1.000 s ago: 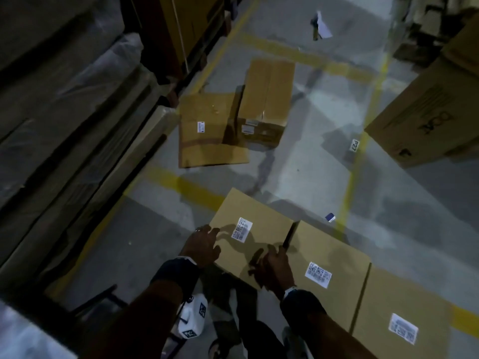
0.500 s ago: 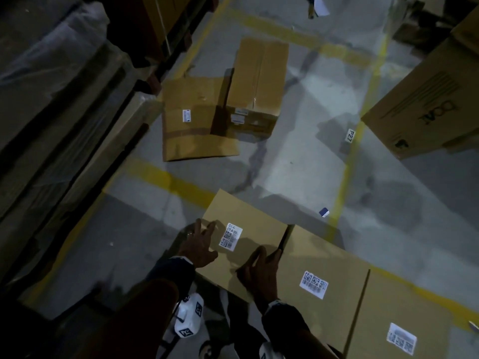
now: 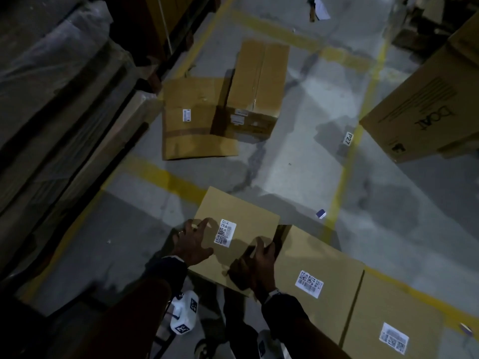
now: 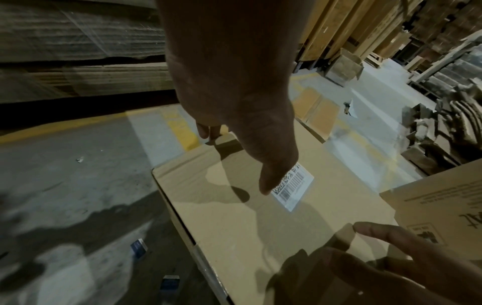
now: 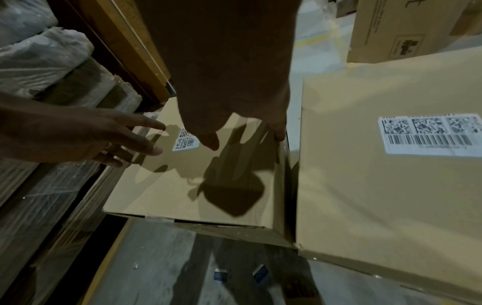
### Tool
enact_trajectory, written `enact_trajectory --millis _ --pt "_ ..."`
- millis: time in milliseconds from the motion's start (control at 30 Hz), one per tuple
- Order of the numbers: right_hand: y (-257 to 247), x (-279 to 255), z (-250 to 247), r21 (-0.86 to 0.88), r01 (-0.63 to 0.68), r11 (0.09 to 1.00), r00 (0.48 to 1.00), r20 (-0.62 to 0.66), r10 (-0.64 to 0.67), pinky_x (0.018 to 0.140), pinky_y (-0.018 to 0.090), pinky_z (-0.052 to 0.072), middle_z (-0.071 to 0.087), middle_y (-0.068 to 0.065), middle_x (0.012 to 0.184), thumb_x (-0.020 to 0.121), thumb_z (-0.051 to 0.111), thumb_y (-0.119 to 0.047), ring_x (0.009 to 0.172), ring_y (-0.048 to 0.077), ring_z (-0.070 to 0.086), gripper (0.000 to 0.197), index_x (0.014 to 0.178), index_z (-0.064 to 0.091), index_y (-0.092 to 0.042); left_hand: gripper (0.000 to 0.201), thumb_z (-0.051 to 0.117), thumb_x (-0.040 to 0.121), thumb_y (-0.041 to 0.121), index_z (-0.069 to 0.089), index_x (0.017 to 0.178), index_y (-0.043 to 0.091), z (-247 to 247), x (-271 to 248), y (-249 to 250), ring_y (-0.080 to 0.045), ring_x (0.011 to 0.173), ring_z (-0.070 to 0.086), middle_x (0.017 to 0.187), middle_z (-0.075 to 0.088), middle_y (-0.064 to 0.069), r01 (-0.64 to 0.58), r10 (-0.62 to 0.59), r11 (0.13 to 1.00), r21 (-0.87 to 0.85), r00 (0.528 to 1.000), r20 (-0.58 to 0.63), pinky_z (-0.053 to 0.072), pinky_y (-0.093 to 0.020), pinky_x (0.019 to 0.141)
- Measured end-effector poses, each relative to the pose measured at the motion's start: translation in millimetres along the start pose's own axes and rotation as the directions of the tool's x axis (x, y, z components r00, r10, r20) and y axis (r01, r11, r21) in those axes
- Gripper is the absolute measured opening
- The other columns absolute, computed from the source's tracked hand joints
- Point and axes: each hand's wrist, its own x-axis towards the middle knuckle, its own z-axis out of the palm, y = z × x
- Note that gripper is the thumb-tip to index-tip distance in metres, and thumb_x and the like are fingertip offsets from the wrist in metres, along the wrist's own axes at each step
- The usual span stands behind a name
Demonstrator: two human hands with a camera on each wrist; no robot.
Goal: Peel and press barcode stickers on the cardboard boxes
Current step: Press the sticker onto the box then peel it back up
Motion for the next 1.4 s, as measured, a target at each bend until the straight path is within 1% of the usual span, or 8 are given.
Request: enact_trajectory --millis 67,167,333,433,600,967,1133,1400 --pt "-8 1 -6 -0.076 0.041 0.996 0.998 0.042 -0.038 0.102 0.051 0.049 0.041 0.041 0.139 0.085 0.075 -0.031 0.121 0.058 0.051 0.073 0.143 0.047 0.004 0.1 0.073 0.078 0.055 0.014 0.158 0.039 -6 -7 -1 -0.045 0.131 0.042 0.153 0.018 -0.015 0.001 -0.001 1.0 -0.026 1.0 -0.025 0.035 -0.054 0.111" --pt "-18 4 -13 -0.145 0.074 0.987 0.997 0.04 -0.069 0.113 0.048 0.038 0.033 0.044 0.145 0.091 0.071 -0.016 0.135 0.06 0.039 0.066 0.147 0.043 0.005 0.1 0.068 0.073 0.06 0.017 0.156 0.04 -17 -19 -3 -0.045 0.127 0.042 0.15 0.02 -0.014 0.0 -0.004 0.998 -0.063 0.998 -0.065 0.038 -0.055 0.108" --pt "-45 -26 -35 -0.122 0.117 0.986 0.993 0.019 -0.115 0.11 0.041 0.036 0.035 0.033 0.146 0.08 0.062 -0.047 0.134 0.047 0.039 0.085 0.151 0.04 -0.004 0.095 0.072 0.075 0.055 0.025 0.156 0.038 -38 -49 -4 -0.044 0.127 0.035 0.148 0.022 -0.016 -0.023 0.002 0.992 -0.126 0.987 -0.161 0.041 -0.053 0.103" --pt "-62 -46 -49 -0.13 0.132 0.983 0.989 -0.052 -0.14 0.112 0.042 0.035 0.038 0.027 0.144 0.083 0.07 -0.041 0.132 0.045 0.041 0.077 0.148 0.044 -0.009 0.092 0.074 0.08 0.052 0.025 0.156 0.035 -52 -74 -6 -0.043 0.13 0.032 0.147 0.023 -0.017 -0.052 0.023 0.99 -0.133 0.976 -0.215 0.044 -0.053 0.1" --pt "-87 -81 -68 -0.114 0.197 0.974 0.963 -0.166 -0.214 0.107 0.049 0.042 0.045 0.026 0.141 0.079 0.066 -0.045 0.126 0.045 0.047 0.072 0.143 0.051 -0.015 0.095 0.061 0.068 0.064 0.031 0.155 0.037 -75 -128 -8 -0.041 0.124 0.037 0.141 0.031 -0.016 -0.107 0.042 0.98 -0.169 0.938 -0.345 0.047 -0.056 0.096" --pt "-114 -215 -131 -0.141 0.348 0.927 0.9 -0.226 -0.373 0.112 0.048 0.034 0.026 0.021 0.159 0.09 0.063 -0.039 0.136 0.043 0.034 0.067 0.15 0.04 -0.02 0.087 0.052 0.066 0.068 0.047 0.145 0.033 -99 -282 -10 -0.037 0.116 0.043 0.131 0.041 -0.015 -0.214 0.105 0.973 -0.087 0.744 -0.66 0.048 -0.046 0.088" --pt "-124 -270 -160 -0.158 0.451 0.879 0.824 -0.305 -0.477 0.106 0.046 0.041 0.039 0.015 0.147 0.089 0.065 -0.042 0.128 0.04 0.041 0.065 0.147 0.045 -0.019 0.081 0.056 0.068 0.068 0.05 0.14 0.033 -102 -344 -10 -0.036 0.113 0.046 0.125 0.042 -0.014 -0.272 0.121 0.959 -0.076 0.638 -0.76 0.049 -0.046 0.091" --pt "-148 -337 -188 -0.174 0.586 0.791 0.711 -0.357 -0.606 0.1 0.041 0.04 0.05 0.012 0.131 0.087 0.068 -0.045 0.117 0.035 0.048 0.061 0.141 0.056 -0.019 0.079 0.067 0.072 0.062 0.049 0.143 0.032 -111 -440 -9 -0.027 0.114 0.039 0.123 0.037 -0.008 -0.264 0.021 0.953 -0.148 0.546 -0.838 0.047 -0.039 0.091"
